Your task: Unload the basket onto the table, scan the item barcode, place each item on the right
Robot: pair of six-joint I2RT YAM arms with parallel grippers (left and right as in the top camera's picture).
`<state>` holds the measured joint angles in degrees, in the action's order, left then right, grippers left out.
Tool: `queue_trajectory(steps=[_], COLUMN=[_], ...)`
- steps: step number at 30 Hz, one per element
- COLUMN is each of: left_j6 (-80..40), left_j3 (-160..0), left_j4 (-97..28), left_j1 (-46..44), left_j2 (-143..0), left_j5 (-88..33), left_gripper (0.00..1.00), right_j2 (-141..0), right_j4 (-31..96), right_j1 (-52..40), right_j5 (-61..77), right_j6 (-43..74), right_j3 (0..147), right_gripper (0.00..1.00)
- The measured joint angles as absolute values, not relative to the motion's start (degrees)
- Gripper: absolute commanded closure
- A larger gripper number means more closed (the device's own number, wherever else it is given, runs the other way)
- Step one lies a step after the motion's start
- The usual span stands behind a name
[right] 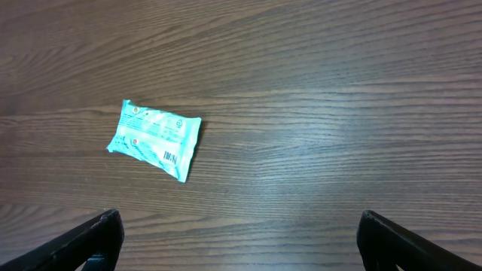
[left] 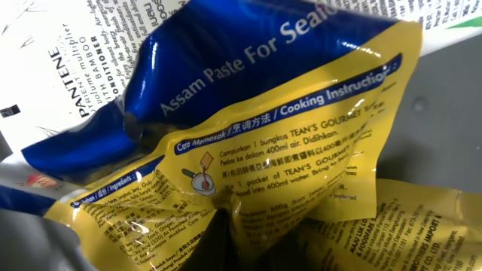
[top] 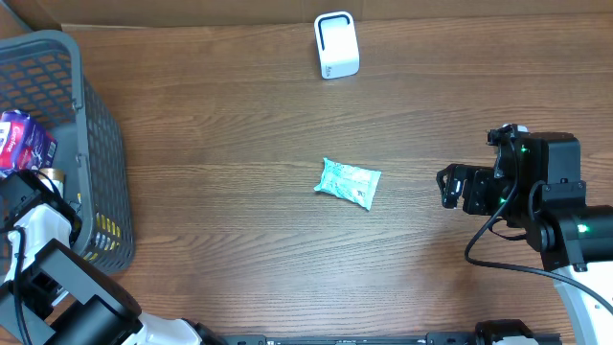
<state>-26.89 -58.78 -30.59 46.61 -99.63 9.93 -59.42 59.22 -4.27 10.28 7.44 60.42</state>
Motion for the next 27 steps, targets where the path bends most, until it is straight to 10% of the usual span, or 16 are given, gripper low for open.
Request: queue_trajectory(steps=[3, 8, 27], left_j6=[-26.9, -25.9, -9.9], left_j3=[-59.0, -61.8, -69.7], left_j4=[-30.9, -33.7, -41.1], left_j1=[46.6, 46.8, 45.0], left_j2=[-99.7, -101.3, -103.5], left_j5=[9.7, 6.1, -7.0], left_gripper=[0.94, 0.38, 0.01], right_j2=[-59.4, -59.4, -59.4], right_j4=[59.2, 59.2, 59.2], right_j1=[-4.3, -4.3, -4.3], right_j5=[10.3, 10.3, 10.3], right_j6=[7.4, 7.4, 7.5], right_j3=[60.4, 60.4, 60.4], right_gripper=[0.00, 0.00, 0.00])
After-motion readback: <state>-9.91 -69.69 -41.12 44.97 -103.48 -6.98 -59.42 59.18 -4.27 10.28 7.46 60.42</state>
